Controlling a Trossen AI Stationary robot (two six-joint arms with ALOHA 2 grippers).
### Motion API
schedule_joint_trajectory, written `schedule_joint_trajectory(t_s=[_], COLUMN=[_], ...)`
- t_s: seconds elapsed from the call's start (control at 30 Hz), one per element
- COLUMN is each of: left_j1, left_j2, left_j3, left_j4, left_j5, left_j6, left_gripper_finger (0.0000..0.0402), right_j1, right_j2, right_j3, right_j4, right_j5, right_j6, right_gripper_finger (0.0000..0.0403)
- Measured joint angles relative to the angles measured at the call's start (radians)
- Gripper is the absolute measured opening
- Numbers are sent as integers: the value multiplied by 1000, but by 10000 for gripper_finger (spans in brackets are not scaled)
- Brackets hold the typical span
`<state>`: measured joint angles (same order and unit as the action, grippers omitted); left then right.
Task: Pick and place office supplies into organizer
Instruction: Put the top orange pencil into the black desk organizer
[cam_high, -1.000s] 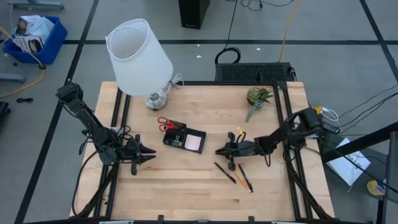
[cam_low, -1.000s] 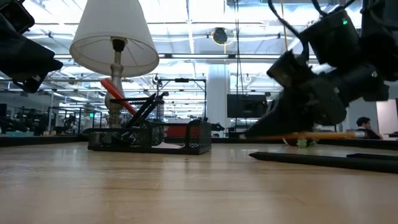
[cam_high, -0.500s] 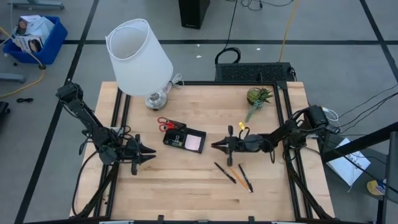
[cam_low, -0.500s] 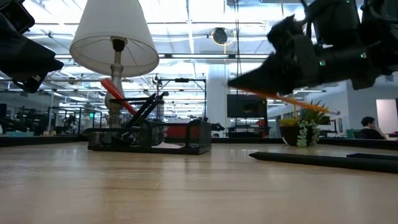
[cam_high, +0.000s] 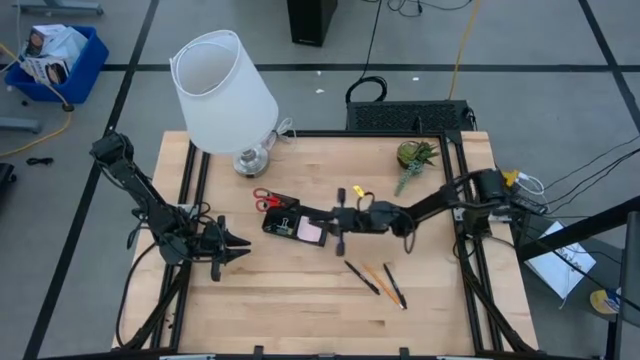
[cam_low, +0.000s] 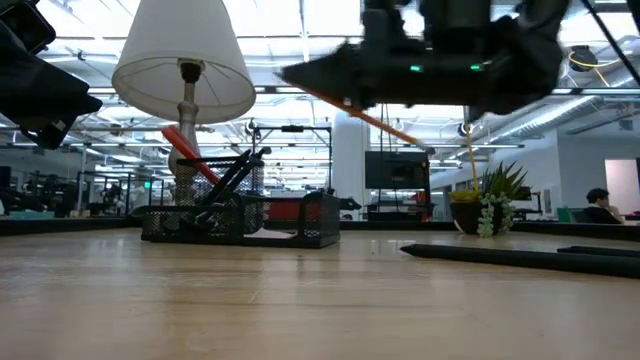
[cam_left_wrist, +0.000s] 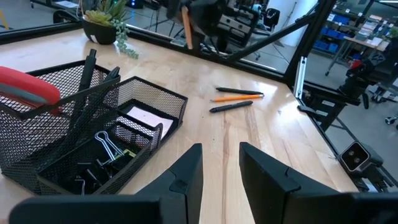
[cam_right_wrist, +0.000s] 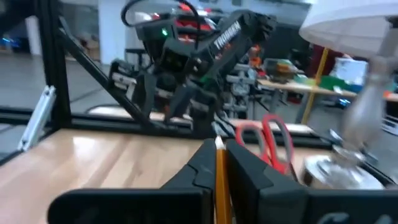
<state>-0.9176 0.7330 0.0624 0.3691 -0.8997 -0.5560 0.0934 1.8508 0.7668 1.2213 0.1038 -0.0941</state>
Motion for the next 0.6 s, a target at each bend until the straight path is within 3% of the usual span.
schedule_joint_trajectory(t_s=[0.17, 0.6], left_j1=[0, 0], left_j2=[0, 0], left_j3=[0, 0], left_j4=[-1, -2], left_j5=[1, 10], left_j6=[1, -3], left_gripper_finger=[108, 108], right_j1=[-47, -116], right_j2=[89, 326], right_j3=[153, 548], right_j4=[9, 42], right_j5=[-107, -263], right_j6=[1, -30], right_gripper_finger=[15, 15])
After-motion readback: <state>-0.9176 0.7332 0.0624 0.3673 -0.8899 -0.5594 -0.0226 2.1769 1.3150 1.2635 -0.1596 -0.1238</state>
